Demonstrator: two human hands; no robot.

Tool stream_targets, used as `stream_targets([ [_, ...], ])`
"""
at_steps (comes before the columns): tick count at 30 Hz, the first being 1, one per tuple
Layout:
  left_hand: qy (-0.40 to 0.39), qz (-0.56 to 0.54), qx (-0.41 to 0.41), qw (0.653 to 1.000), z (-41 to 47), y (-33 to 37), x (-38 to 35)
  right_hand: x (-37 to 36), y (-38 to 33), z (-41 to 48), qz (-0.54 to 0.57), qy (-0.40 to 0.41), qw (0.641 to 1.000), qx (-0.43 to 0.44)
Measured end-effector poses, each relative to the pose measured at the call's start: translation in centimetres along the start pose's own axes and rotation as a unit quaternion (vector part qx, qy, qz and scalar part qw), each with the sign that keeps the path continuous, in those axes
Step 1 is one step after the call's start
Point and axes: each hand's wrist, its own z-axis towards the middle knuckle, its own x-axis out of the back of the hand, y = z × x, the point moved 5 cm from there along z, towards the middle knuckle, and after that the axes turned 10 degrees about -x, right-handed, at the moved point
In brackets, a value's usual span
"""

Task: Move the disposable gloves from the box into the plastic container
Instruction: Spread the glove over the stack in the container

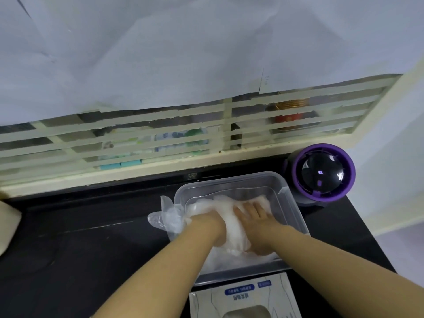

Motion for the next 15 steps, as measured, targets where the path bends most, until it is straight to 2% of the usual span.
stream_targets([
  [2, -0.022, 0.025, -0.024, 0.999, -0.6, 0.1, 0.5, 0.5, 0.1, -0.4, 0.013, 0.004, 1.000, 0.015],
  [4, -0.003, 0.047, -0.057, 0.997, -2.0, 0.0, 1.6, 1.6, 0.6, -1.6, 0.033, 0.023, 0.999, 0.032],
  [7, 0.080, -0.053, -0.138, 0.986, -6.6, -0.2, 4.2, 4.5, 1.3, -4.6, 0.089, 0.073, 0.992, 0.056],
  [10, 0.207, -0.175, -0.191, 0.943, -11.4, -1.4, 7.4, 7.7, 1.8, -8.3, 0.207, 0.096, 0.970, 0.089],
  [12, 0.293, -0.260, -0.208, 0.896, -13.0, -2.6, 9.3, 9.5, 1.5, -10.4, 0.348, 0.081, 0.924, 0.135],
  [13, 0.330, -0.312, -0.214, 0.865, -13.7, -3.0, 9.9, 10.1, 1.3, -11.4, 0.442, 0.063, 0.880, 0.163],
  [15, 0.388, -0.442, -0.236, 0.774, -14.8, -3.8, 10.4, 10.8, 0.7, -12.9, 0.587, 0.017, 0.782, 0.209],
])
